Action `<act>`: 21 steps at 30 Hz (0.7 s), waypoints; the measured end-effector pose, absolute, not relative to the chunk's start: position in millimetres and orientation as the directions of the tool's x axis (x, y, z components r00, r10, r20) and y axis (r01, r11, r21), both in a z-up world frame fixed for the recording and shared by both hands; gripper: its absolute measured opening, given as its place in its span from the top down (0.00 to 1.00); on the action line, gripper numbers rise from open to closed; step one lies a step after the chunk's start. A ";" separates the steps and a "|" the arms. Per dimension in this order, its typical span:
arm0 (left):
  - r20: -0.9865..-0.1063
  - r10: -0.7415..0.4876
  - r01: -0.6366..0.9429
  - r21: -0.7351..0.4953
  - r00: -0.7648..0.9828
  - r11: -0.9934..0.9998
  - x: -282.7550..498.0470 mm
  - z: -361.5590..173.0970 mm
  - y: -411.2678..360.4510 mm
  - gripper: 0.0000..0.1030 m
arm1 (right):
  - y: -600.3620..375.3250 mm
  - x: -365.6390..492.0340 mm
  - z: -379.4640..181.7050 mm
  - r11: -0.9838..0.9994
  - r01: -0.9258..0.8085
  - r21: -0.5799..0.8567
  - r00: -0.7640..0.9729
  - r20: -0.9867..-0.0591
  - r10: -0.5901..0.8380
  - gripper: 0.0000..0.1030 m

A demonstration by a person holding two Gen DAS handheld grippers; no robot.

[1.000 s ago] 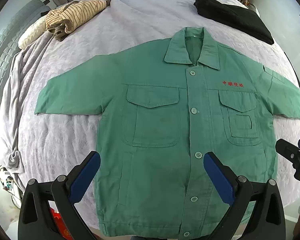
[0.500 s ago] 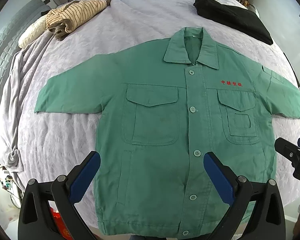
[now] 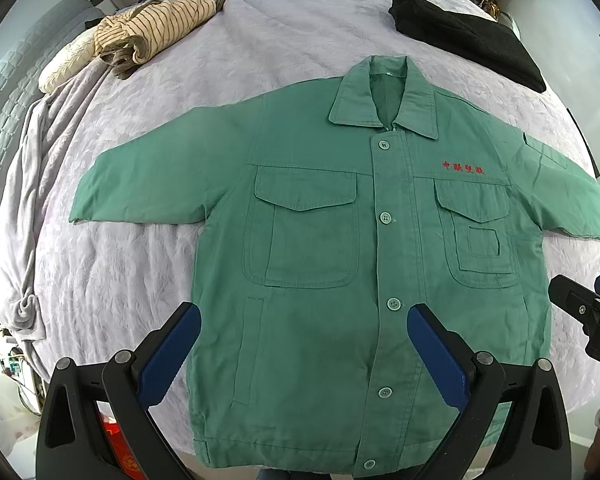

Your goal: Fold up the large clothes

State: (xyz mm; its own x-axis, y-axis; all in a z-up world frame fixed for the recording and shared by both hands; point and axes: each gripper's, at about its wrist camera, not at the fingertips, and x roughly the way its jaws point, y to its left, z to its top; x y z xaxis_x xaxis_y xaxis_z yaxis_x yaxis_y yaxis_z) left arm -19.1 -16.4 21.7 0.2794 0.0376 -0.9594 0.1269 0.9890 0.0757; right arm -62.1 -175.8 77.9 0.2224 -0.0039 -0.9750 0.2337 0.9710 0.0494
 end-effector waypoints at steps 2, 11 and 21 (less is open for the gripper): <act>-0.959 0.038 0.126 0.075 0.279 0.989 -18.9 21.8 -16.5 0.00 | -175.7 -62.1 77.9 0.971 0.234 0.050 0.222 -0.975 -0.004 0.00; -0.960 0.036 0.123 0.073 0.279 0.990 -20.7 21.7 -17.1 0.00 | -175.8 -63.0 78.3 0.971 0.233 0.050 0.223 -0.975 -0.004 0.00; -0.960 0.035 0.120 0.070 0.277 0.990 -23.9 21.1 -16.3 0.00 | -174.9 -62.8 78.9 0.971 0.233 0.049 0.223 -0.975 -0.004 0.00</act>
